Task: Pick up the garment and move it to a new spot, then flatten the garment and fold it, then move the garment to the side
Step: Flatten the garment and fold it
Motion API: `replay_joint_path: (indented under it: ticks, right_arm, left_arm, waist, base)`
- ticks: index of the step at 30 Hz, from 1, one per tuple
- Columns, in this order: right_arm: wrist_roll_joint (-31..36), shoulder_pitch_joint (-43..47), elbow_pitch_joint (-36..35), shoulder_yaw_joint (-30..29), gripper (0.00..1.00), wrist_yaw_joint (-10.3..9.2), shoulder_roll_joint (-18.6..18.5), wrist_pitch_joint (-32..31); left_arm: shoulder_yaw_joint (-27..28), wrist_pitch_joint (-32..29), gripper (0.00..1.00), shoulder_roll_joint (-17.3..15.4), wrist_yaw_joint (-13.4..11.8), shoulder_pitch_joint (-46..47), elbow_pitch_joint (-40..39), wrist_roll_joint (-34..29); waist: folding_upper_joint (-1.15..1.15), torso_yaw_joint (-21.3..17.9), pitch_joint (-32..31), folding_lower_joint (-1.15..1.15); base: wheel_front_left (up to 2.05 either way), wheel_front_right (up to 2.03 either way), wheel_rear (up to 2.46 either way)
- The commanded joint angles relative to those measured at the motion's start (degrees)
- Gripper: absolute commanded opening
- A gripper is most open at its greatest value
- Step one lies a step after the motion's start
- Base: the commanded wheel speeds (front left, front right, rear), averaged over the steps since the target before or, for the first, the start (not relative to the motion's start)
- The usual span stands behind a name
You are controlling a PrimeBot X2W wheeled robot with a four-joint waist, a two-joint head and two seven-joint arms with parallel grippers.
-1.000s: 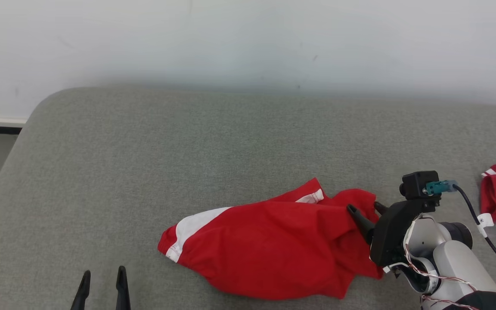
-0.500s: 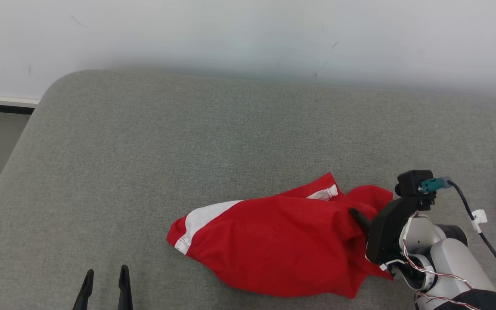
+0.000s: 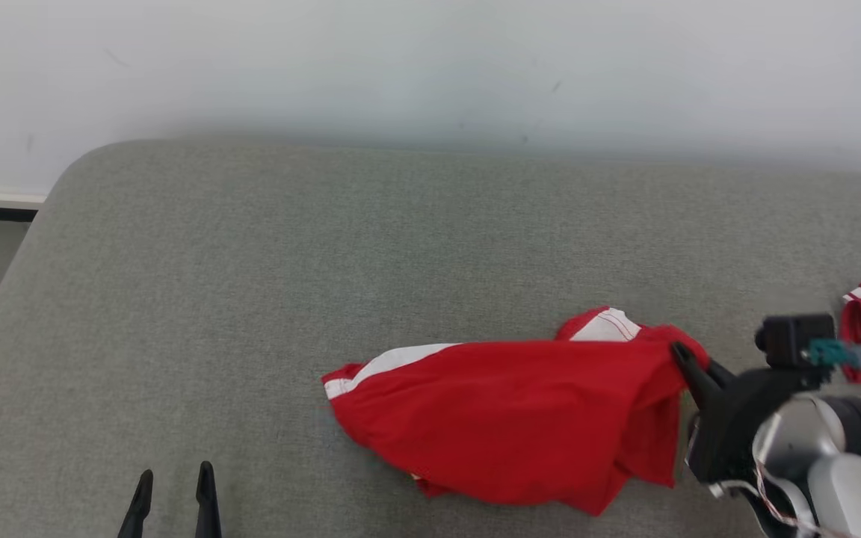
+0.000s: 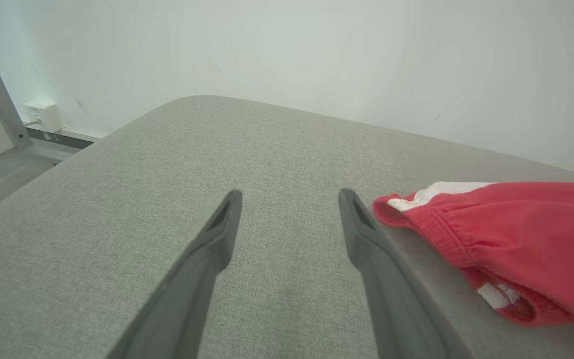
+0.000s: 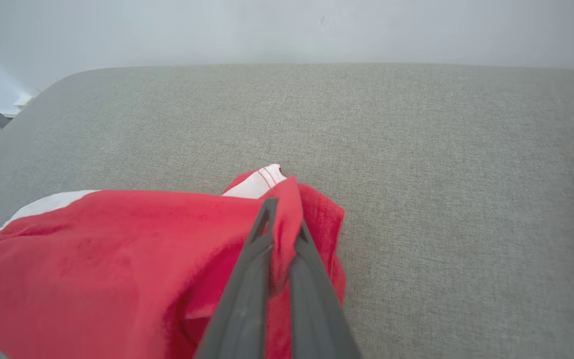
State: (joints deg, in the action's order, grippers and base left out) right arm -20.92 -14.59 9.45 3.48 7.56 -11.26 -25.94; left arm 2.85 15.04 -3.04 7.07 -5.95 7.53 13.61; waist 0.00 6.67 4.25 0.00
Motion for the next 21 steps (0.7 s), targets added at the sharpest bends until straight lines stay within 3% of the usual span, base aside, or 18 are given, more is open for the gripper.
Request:
replay_joint_path:
  ticks: [1, 10, 19, 20, 21]
  right_arm:
    - [0.19, 1.53, -0.57, -0.35, 0.0, -0.15, -0.14, 0.06]
    - [2.33, 17.16, -12.73, -5.55, 0.0, -0.15, 4.43, -1.48]
    - [4.07, 22.3, -7.74, -6.95, 0.01, -0.15, 7.66, 0.23]
    - [4.55, 22.35, -6.7, -6.9, 0.44, -0.15, 7.84, 0.5]
    - [4.86, 22.23, -5.9, -7.05, 1.0, -0.15, 7.88, 0.92]
  left_arm:
    - [0.22, 0.17, 1.0, 0.13, 0.07, -0.2, 0.04, -0.1]
    - [1.36, 0.17, 1.0, 0.16, 0.23, 0.23, 0.18, -0.07]
    - [1.05, 0.17, 1.0, 0.18, 0.46, 1.38, 0.64, -0.41]
    - [0.98, 0.17, 1.0, 0.18, 0.48, 1.44, 0.68, -0.45]
    - [0.95, 0.17, 1.0, 0.18, 0.49, 1.47, 0.74, -0.49]
  waist:
    - [0.0, -0.6, -0.27, 0.0]
    - [0.0, -4.2, 0.04, 0.0]
    - [0.0, -5.24, 0.4, 0.0]
    - [0.0, -5.19, 0.37, 0.0]
    - [0.0, -5.13, 0.32, 0.0]
  base:
    - [0.0, 0.0, 0.0]
    - [0.0, 0.0, 0.0]
    - [0.0, 0.0, 0.0]
    - [0.0, 0.0, 0.0]
    - [0.0, 0.0, 0.0]
